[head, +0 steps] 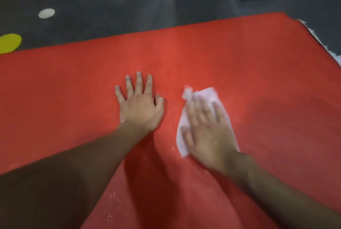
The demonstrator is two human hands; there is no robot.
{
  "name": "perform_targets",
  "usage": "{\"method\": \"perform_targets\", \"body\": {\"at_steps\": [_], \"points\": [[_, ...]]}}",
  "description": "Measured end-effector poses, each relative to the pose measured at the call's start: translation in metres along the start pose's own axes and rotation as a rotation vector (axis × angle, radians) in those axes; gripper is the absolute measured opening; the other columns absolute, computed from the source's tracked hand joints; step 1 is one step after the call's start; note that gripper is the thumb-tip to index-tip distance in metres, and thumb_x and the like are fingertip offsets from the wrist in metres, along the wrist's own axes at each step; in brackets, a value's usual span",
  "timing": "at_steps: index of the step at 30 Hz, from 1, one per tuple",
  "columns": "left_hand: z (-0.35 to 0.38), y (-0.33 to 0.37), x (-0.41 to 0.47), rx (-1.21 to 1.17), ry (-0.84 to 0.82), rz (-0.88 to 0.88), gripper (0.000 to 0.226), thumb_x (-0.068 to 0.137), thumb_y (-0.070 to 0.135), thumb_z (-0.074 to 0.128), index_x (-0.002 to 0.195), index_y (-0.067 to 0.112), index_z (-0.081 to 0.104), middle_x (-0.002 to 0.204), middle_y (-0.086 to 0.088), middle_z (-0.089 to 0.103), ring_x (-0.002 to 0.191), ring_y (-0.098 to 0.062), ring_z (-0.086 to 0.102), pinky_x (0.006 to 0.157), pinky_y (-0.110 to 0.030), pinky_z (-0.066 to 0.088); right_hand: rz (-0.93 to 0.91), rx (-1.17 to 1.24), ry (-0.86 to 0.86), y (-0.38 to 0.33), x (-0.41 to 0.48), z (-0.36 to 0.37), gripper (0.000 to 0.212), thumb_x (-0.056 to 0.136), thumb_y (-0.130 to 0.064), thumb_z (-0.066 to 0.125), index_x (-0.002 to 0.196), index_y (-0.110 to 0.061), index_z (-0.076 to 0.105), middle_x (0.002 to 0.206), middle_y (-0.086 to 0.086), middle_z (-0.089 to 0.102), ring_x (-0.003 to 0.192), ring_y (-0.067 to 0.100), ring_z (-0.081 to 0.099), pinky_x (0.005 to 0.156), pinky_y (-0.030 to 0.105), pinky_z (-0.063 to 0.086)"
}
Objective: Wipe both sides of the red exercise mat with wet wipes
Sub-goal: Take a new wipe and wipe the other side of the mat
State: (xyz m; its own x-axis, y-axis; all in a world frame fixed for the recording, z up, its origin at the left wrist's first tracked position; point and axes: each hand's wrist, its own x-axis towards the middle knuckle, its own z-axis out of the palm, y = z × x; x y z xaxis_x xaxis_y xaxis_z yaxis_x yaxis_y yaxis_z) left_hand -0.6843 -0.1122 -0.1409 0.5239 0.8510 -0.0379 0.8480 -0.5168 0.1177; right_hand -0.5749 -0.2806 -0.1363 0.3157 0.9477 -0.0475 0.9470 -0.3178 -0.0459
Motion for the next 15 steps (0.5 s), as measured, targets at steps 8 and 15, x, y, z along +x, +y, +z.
{"method": "perform_targets", "body": {"at_steps": [8,15], "points": [[-0.002,0.001,0.001,-0.029,0.035,-0.020,0.071,0.087,0.046,0.022,0.155,0.027,0.023,0.165,-0.001,0.013,0.152,-0.026,0.003,0.120,-0.056,0.001,0.091,-0.012,-0.004,0.017,0.033,-0.007,0.067,0.098,-0.041,0.019,0.156,-0.007,0.015,0.164,0.010,0.010,0.153,0.022,0.008,0.122,0.049,0.009],[-0.003,0.002,0.001,0.001,0.037,-0.022,0.070,0.087,0.046,0.022,0.154,0.026,0.025,0.164,-0.002,0.016,0.151,-0.027,0.006,0.119,-0.056,0.004,0.002,0.041,-0.076,0.059,0.063,-0.012,0.069,0.096,-0.049,0.013,0.158,-0.019,0.013,0.166,0.003,0.011,0.152,0.014,0.003,0.123,0.044,0.001]]}}
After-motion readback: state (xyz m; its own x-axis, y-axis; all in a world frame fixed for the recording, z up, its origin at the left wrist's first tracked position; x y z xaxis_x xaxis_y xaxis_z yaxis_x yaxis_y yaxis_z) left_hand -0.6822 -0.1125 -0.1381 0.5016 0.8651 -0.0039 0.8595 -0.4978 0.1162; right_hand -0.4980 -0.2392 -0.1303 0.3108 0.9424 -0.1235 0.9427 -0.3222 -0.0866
